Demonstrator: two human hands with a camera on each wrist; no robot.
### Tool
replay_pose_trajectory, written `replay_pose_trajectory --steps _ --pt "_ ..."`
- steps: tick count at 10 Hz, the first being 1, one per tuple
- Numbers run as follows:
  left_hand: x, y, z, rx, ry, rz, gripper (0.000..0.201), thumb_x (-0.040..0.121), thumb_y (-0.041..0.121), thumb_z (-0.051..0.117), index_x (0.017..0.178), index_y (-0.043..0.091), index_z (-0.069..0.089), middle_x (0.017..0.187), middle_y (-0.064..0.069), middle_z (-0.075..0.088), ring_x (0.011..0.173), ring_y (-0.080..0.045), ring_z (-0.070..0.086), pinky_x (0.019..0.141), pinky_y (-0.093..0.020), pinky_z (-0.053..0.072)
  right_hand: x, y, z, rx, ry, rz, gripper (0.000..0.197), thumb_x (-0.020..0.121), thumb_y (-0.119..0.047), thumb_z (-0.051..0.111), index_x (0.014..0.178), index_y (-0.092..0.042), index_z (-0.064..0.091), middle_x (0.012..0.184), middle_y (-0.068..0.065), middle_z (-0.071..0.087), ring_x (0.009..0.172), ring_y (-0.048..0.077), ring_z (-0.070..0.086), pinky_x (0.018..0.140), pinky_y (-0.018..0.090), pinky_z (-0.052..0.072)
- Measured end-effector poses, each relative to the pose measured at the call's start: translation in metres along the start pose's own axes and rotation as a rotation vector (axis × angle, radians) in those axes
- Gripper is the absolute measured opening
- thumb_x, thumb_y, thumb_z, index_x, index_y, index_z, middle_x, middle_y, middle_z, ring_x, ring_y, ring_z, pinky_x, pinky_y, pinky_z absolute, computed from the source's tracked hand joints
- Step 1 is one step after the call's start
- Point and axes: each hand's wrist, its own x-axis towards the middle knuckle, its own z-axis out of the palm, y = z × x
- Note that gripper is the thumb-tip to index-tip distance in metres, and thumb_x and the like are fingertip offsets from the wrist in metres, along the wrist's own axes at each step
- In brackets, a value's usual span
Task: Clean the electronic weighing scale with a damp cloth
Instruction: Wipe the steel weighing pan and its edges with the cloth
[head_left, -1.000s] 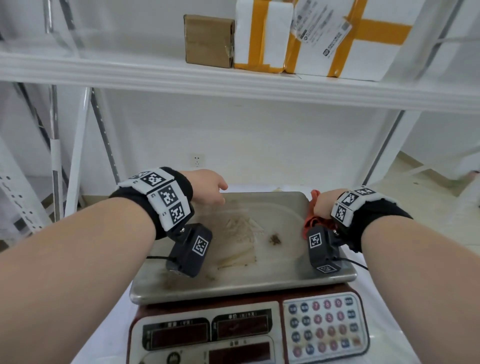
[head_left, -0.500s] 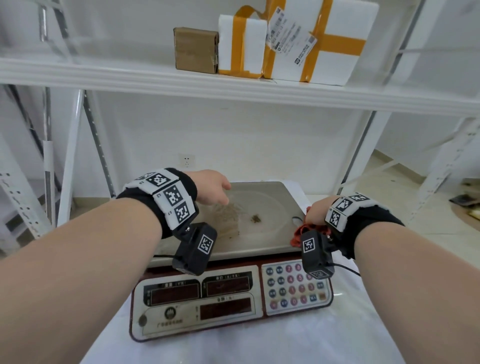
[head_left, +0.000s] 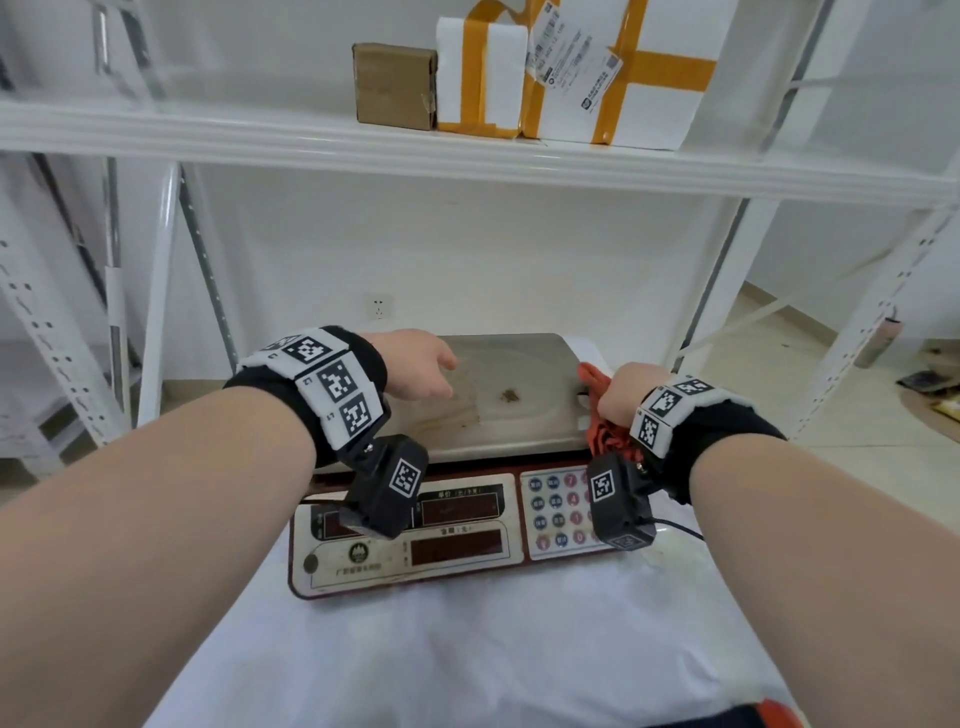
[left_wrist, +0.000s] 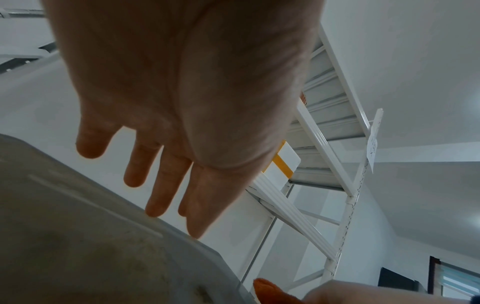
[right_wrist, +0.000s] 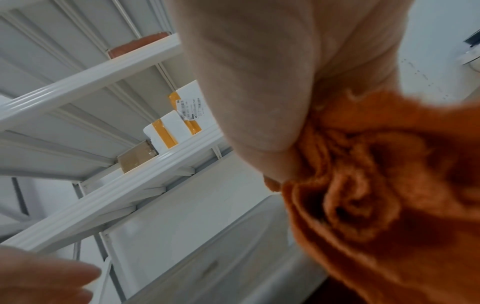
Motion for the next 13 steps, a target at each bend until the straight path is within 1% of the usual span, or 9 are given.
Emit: replay_pose_trajectory --steps 1,3,5,6,7,8,10,12,13 --pt "-0.009 -0.003 0.004 0.005 0.003 0.007 0.052 0.094 0.027 0.049 0.143 0.017 0.037 0.143 -0.002 0.046 0.132 -0.02 0.041 0.109 -0.03 0.031 -0.001 -0.003 0.014 -0.077 -0.005 -0.092 0.044 0.092 -0.016 0.05 0.136 -0.017 0.048 0.133 0.008 0.053 0.12 0.027 0.053 0.078 0.024 0.035" --pt "-0.017 -0.007 0.014 -0.025 0.006 0.013 0.051 0.094 0.023 0.049 0.143 0.016 0.037 0.139 -0.003 0.049 0.128 -0.019 0.046 0.105 -0.027 0.034 0.013 -0.014 0.035 -0.169 -0.041 -0.19 0.061 0.079 -0.022 0.047 0.139 -0.032 0.042 0.142 -0.002 0.044 0.126 0.024 0.048 0.098 0.035 0.041" --pt "-0.013 -0.007 0.021 -0.043 0.015 -0.002 0.051 0.093 0.022 0.049 0.143 0.015 0.038 0.139 -0.003 0.049 0.128 -0.019 0.045 0.104 -0.026 0.033 0.025 -0.036 0.058 -0.148 -0.112 -0.307 0.073 0.062 -0.035 0.035 0.133 -0.044 0.045 0.141 -0.008 0.046 0.126 0.017 0.049 0.103 0.036 0.042" --pt "-0.011 -0.008 0.024 -0.045 0.034 0.0 0.054 0.091 0.023 0.052 0.143 0.016 0.038 0.142 -0.003 0.047 0.13 -0.019 0.043 0.105 -0.027 0.033 -0.01 -0.06 0.053 -0.117 -0.174 -0.418 0.058 0.079 -0.026 0.044 0.136 -0.038 0.047 0.139 -0.004 0.049 0.127 0.018 0.049 0.105 0.033 0.041" --pt "-0.01 -0.015 0.03 -0.053 0.053 -0.024 0.065 0.085 0.032 0.061 0.144 0.023 0.035 0.147 -0.001 0.04 0.134 -0.021 0.037 0.11 -0.035 0.033 -0.009 -0.06 0.046 -0.019 -0.174 -0.389 0.049 0.089 -0.011 0.047 0.135 -0.028 0.051 0.132 0.002 0.057 0.122 0.022 0.054 0.094 0.028 0.043" --pt "-0.014 -0.026 0.037 0.01 0.097 -0.093 0.082 0.075 0.05 0.066 0.145 0.03 0.029 0.147 -0.004 0.035 0.135 -0.028 0.033 0.11 -0.048 0.032 0.012 -0.049 0.048 -0.025 -0.032 -0.247 0.049 0.081 -0.031 0.049 0.13 -0.023 0.055 0.131 0.003 0.055 0.119 0.025 0.054 0.095 0.03 0.044" --pt "-0.024 -0.033 0.048 0.038 0.143 -0.19 0.098 0.068 0.063 0.068 0.147 0.034 0.019 0.152 -0.004 0.025 0.139 -0.029 0.023 0.112 -0.055 0.02 0.013 -0.045 0.055 -0.052 0.125 -0.173 0.046 0.09 -0.019 0.045 0.135 -0.028 0.049 0.139 0.005 0.043 0.123 0.03 0.047 0.095 0.034 0.041" --pt "-0.022 -0.033 0.048 0.003 0.119 -0.233 0.107 0.064 0.062 0.072 0.149 0.035 0.012 0.154 -0.006 0.017 0.141 -0.031 0.016 0.111 -0.06 0.019 0.01 -0.064 0.067 -0.076 -0.045 -0.395 0.056 0.078 -0.018 0.044 0.132 -0.034 0.052 0.134 -0.008 0.05 0.119 0.017 0.053 0.095 0.025 0.044" --pt "-0.019 -0.03 0.045 0.017 0.08 -0.25 0.111 0.064 0.062 0.073 0.15 0.032 0.008 0.155 -0.01 0.013 0.142 -0.034 0.014 0.111 -0.057 0.021 0.004 -0.06 0.05 0.002 -0.066 -0.275 0.05 0.078 -0.017 0.048 0.126 -0.027 0.059 0.124 0.005 0.062 0.108 0.022 0.061 0.09 0.028 0.049"
